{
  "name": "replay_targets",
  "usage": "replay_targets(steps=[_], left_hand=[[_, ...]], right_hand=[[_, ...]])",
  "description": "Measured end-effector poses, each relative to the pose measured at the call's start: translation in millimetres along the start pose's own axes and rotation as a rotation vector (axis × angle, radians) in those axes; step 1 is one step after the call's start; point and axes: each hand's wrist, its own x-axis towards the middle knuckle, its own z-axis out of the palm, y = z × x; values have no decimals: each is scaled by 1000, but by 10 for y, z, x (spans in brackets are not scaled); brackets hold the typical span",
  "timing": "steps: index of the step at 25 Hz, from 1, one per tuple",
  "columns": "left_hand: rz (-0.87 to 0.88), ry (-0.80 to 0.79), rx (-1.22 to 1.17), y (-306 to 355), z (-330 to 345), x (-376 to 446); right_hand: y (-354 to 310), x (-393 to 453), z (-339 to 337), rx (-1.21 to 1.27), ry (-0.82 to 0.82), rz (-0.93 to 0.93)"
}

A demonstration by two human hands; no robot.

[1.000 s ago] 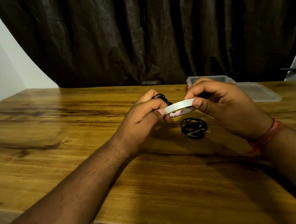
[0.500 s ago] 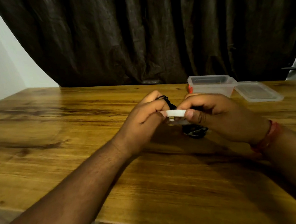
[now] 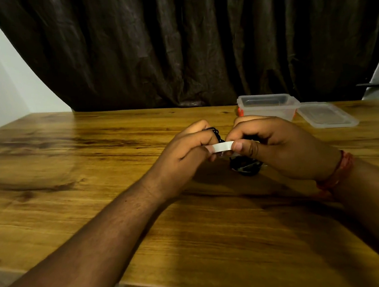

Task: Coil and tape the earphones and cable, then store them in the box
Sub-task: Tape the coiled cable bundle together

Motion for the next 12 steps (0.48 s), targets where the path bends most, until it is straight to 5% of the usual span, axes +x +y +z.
replay_targets(steps=[12], left_hand=[[25, -12, -45, -11, 5, -9]], right_hand=[[-28, -9, -42, -27, 3, -42]])
